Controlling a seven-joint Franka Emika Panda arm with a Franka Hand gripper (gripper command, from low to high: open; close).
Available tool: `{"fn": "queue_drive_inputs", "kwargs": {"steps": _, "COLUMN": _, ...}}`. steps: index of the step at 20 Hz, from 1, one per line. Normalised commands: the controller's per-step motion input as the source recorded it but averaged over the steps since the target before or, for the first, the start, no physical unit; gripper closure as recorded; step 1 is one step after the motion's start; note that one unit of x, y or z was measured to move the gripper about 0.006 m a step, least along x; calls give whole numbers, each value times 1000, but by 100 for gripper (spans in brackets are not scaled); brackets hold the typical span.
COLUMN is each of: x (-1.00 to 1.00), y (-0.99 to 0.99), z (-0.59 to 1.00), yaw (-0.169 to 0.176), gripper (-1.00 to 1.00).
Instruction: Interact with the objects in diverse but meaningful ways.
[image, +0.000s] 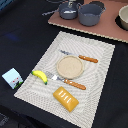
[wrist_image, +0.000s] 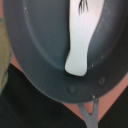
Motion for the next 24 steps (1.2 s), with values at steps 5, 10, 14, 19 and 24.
{"fn": "queue_drive_inputs", "kwargs": {"steps": 5, "x": 18, "y": -791, "z": 411, "yaw": -66, "gripper": -100}}
{"fn": "queue_drive_inputs", "kwargs": {"steps": 10, "x": 98, "y": -934, "z": 57, "yaw": -7, "gripper": -100}}
{"fn": "queue_drive_inputs", "kwargs": {"steps": 14, "x": 111, "y": -950, "z": -4, "yaw": 0, "gripper": -100}}
{"fn": "queue_drive_inputs", "kwargs": {"steps": 19, "x": 61, "y": -906, "z": 0, "yaw": 0, "gripper": -100}}
{"fn": "queue_drive_inputs", "kwargs": {"steps": 24, "x": 29, "y": -923, "z": -11, "yaw": 0, "gripper": -100}}
